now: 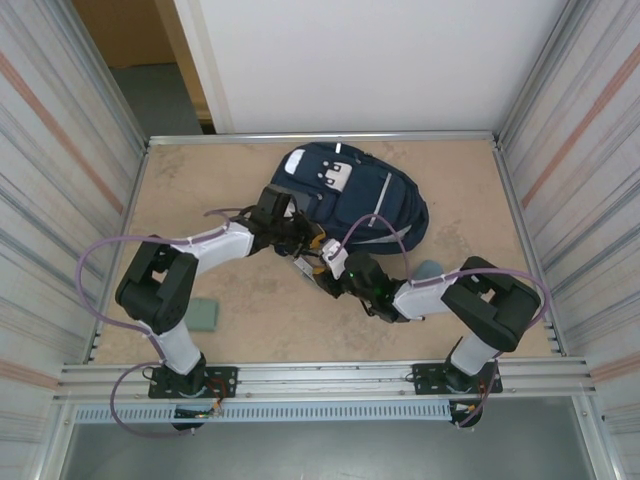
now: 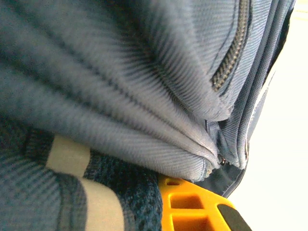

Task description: Pack the student bag

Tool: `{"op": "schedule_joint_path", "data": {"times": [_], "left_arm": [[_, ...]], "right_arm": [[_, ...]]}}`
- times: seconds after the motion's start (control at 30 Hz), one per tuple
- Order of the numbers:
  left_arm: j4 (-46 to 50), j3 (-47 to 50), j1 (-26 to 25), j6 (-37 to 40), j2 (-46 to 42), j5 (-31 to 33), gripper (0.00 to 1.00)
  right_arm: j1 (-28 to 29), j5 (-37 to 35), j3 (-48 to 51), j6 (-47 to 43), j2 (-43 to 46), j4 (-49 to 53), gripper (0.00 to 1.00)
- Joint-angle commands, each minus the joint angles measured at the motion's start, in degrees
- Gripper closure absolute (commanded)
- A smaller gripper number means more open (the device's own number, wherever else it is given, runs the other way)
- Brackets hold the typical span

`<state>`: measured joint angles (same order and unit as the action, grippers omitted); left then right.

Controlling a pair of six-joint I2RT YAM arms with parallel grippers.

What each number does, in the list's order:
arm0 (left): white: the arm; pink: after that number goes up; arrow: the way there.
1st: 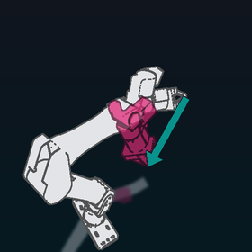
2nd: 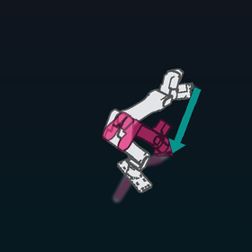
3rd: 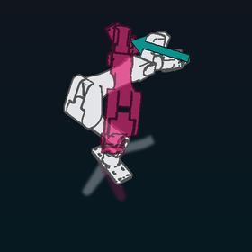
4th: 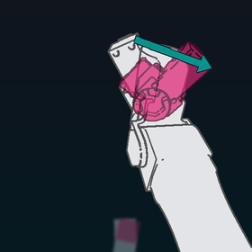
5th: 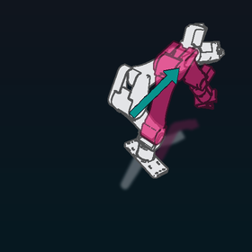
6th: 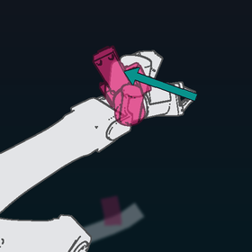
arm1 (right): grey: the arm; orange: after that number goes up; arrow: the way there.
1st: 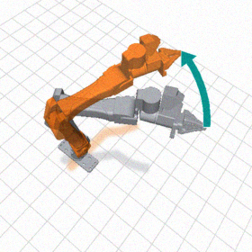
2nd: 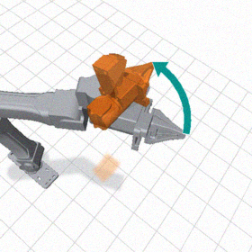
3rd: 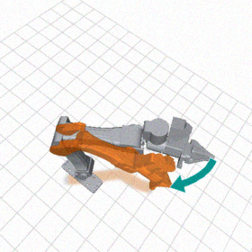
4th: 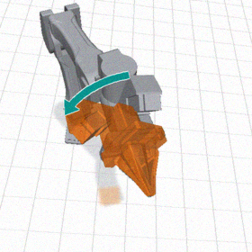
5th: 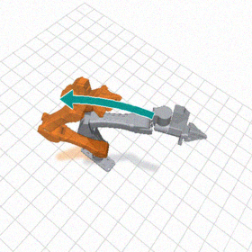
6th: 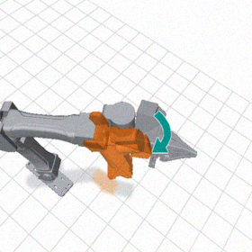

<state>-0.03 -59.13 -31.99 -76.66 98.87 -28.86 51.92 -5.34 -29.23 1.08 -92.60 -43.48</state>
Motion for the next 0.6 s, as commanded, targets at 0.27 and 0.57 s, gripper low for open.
{"op": "schedule_joint_path", "data": {"times": [0.27, 0.57], "left_arm": [[0.83, -4.06, -2.22, -0.15, -3.68, -2.59, 1.0], [2.86, -2.46, -3.38, 0.65, -5.98, 1.01, 1.0]], "right_arm": [[0.42, -21.58, -1.26, -5.88, -6.06, -11.84, 0.36], [0.11, -26.57, -3.64, -3.72, -8.06, -13.21, 0.6]]}}
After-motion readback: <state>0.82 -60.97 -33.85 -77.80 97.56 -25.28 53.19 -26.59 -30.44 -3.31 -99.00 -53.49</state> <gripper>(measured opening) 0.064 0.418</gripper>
